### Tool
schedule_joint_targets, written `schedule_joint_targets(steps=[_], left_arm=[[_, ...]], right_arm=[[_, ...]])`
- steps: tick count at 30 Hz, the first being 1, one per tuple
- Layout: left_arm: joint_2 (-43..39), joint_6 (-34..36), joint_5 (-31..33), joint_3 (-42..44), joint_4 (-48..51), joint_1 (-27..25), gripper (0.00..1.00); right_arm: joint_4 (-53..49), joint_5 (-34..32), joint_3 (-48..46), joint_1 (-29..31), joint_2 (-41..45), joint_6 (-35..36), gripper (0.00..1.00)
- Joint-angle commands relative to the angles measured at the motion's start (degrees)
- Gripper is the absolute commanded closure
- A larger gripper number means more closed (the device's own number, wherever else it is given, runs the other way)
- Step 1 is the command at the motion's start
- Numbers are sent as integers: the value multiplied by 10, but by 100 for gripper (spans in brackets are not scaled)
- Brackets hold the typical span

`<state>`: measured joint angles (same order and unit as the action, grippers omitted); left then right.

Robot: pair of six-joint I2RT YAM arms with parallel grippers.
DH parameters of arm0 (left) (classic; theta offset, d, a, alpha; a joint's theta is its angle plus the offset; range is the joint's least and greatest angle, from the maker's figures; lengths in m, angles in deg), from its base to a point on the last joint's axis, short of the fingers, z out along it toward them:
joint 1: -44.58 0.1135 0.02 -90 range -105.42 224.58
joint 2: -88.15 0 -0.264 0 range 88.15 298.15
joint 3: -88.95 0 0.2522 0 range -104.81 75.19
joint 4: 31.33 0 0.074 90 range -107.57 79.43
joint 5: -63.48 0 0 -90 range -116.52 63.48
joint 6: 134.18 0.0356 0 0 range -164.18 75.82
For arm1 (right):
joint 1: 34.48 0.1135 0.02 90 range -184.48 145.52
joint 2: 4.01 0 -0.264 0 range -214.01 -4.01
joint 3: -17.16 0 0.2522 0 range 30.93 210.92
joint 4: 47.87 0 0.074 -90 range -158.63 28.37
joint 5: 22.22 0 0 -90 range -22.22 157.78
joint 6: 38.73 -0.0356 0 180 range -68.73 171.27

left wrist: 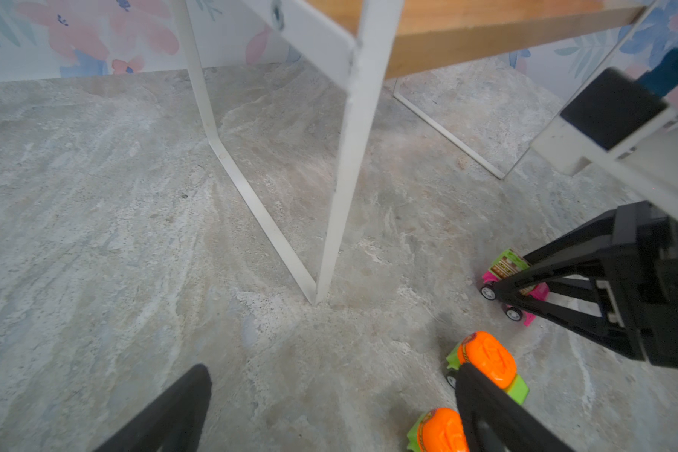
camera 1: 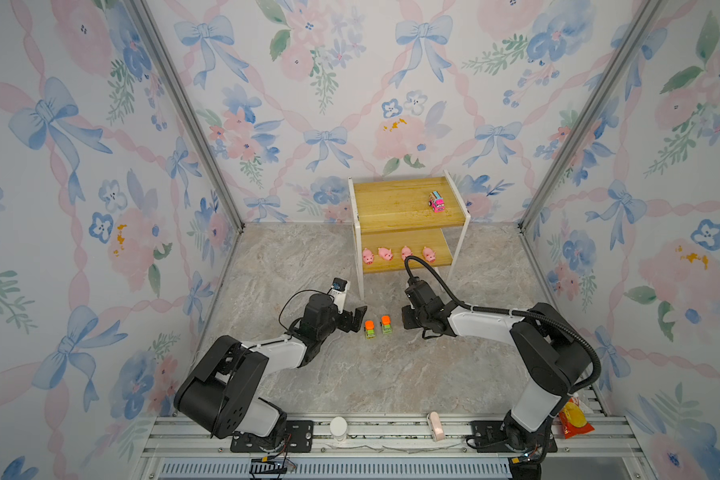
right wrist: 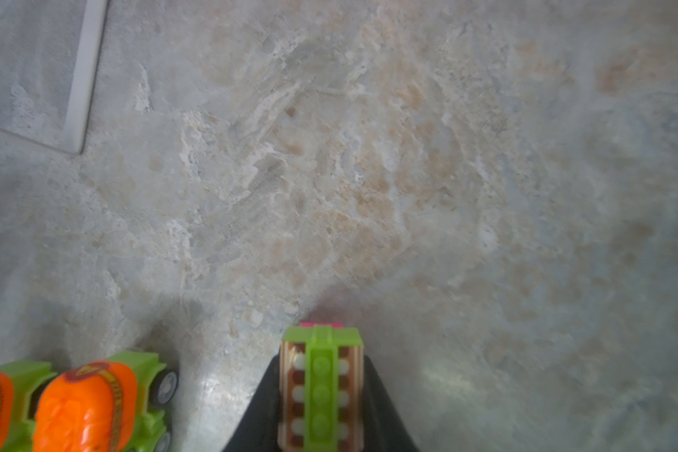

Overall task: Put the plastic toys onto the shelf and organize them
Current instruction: 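Lower the right gripper onto the pink green-topped truck and close, then lift the pink green-topped truck and carry it to the upper shelf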

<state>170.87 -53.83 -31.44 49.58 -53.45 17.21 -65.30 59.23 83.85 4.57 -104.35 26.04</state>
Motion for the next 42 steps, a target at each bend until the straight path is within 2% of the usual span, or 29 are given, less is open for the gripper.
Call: schedule_joint_targets(steps=[1,6,10,14,19,22,26,32,34,37,42], left_arm=[[1,1,6,8,-1,-2,2],[1,2,7,7,-1,-1,2],[2,2,6,6,-1,-1,2],[3,2,5,5,-1,-1,2],[2,0,3,4,-1,-1,2],[1,0,2,4,-1,-1,2],[-5,0,1,5,-1,-2,2],[-18,1,3,10,-1,-1,2],[-20,1,2,11,-1,-2,2],[-26,4,5,13,-1,-1,2],[-34,5,10,18,-1,-1,2]], right_arm=[[-34,5,10,6,30,11,76],[-95,0,33,25,79,24,77],[-194,-2,87,50,131,43,77],[-299,10,179,61,192,68,77],[-408,21,351,42,220,98,76],[-442,26,457,23,199,120,75],[-489,20,613,-4,128,145,75],[-514,-12,773,-38,6,154,74],[-524,-32,815,-42,-31,163,74],[-530,-24,860,-54,-75,163,74],[-526,-29,879,-72,-104,163,74]])
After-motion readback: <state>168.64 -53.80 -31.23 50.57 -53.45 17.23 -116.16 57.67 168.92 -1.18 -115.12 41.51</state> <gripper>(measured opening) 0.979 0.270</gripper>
